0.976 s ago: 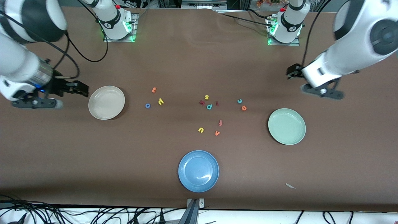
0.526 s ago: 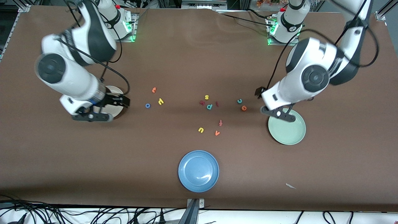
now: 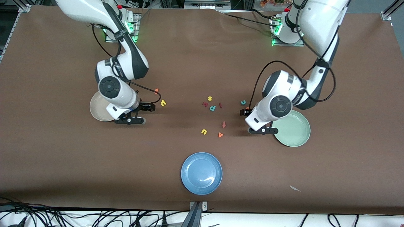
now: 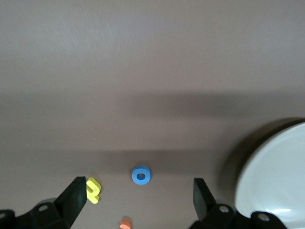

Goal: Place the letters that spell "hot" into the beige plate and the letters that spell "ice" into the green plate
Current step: 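Grasp the blue ring with the right gripper while the left gripper grasps orange e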

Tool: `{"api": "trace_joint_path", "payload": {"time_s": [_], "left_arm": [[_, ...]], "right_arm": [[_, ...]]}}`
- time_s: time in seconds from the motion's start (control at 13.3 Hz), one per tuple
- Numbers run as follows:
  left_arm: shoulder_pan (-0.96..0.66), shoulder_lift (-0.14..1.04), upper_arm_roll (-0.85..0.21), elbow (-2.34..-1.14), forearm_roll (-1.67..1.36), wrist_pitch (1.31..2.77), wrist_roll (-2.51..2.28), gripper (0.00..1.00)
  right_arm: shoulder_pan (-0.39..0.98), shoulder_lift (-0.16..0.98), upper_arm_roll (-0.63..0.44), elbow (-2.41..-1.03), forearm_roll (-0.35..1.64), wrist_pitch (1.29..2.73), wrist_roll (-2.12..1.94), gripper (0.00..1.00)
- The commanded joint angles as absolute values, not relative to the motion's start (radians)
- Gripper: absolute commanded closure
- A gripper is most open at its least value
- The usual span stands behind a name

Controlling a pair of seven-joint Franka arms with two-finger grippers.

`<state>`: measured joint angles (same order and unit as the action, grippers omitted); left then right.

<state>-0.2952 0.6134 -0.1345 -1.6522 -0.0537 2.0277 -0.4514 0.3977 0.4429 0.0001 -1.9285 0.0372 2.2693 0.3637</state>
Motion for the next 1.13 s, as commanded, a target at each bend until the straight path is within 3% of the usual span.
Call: {"api": "trace_joint_path", "payload": {"time_s": [0.0, 0.08, 0.23, 0.75, 0.83, 1.05], "left_arm": [[-0.295, 0.667, -0.129, -1.641, -0.071, 2.069, -0.561, 0.01], [-0.296, 0.678, -0.130, -1.646, -0.072, 2.081, -0.578, 0.05], [-0.296, 0.687, -0.132, -1.666, -0.072, 2.085, -0.595, 0.30], [-0.282, 0.606, -0.175, -1.854, -0.103, 2.183, -0.595, 0.30], [-0.282, 0.606, -0.176, -1.861, -0.103, 2.189, -0.595, 0.34], [-0.282, 0.606, -0.176, -1.862, -0.103, 2.192, -0.595, 0.59]], "right_arm": [[0.396, 0.497, 0.003, -1.939, 0.054, 2.342, 0.380, 0.08], [0.396, 0.509, 0.003, -1.939, 0.054, 2.345, 0.379, 0.23], [0.397, 0.532, 0.009, -1.939, 0.055, 2.362, 0.380, 0.26], [0.396, 0.557, 0.038, -1.962, 0.057, 2.387, 0.385, 0.27], [0.396, 0.554, 0.038, -1.963, 0.057, 2.385, 0.385, 0.27], [0.396, 0.552, 0.038, -1.980, 0.057, 2.387, 0.385, 0.32]]}}
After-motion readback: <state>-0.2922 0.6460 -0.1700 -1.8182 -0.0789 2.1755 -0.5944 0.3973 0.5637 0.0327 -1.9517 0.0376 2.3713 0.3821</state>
